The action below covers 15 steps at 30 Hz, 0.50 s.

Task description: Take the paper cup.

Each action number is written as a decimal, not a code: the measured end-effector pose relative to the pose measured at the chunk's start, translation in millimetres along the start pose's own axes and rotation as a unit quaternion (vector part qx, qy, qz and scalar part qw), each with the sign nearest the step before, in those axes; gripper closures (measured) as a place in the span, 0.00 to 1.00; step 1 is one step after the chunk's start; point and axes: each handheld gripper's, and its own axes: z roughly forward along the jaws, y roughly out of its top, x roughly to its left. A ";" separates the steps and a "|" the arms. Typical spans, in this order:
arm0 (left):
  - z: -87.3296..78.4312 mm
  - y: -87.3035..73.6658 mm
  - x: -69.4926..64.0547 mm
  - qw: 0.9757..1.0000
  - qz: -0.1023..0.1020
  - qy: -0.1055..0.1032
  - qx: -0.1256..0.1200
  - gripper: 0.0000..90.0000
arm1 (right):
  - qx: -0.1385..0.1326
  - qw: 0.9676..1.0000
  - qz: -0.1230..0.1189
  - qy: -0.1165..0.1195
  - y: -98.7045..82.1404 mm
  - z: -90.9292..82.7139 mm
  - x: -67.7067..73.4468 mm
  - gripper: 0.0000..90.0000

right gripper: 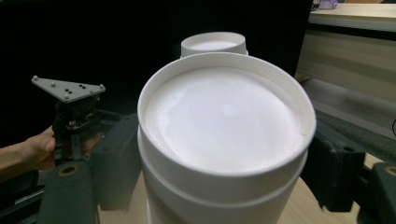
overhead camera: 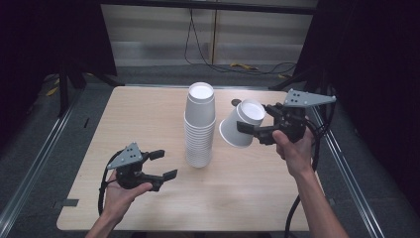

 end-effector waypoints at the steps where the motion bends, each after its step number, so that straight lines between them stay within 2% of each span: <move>1: 1.9 1.4 -0.8 1.000 0.000 -0.003 -0.002 0.21 | 0.002 1.000 0.003 0.001 -2.1 0.0 0.5 0.26; 9: 11.7 14.1 -3.7 1.000 0.010 -0.018 -0.012 0.20 | 0.018 1.000 0.015 0.013 -30.0 8.0 5.7 0.26; 12: 12.4 13.3 -4.9 1.000 0.008 -0.019 -0.013 0.19 | 0.025 0.999 0.023 0.017 -39.6 12.3 6.1 0.26; 13: 13.7 12.2 -5.7 1.000 0.003 -0.021 -0.021 0.19 | 0.025 0.999 0.023 0.017 -39.6 12.3 6.1 0.26; 15: 14.6 9.5 -6.7 1.000 0.002 -0.019 -0.016 0.19 | 0.032 0.999 0.025 0.021 -45.6 16.0 8.0 0.26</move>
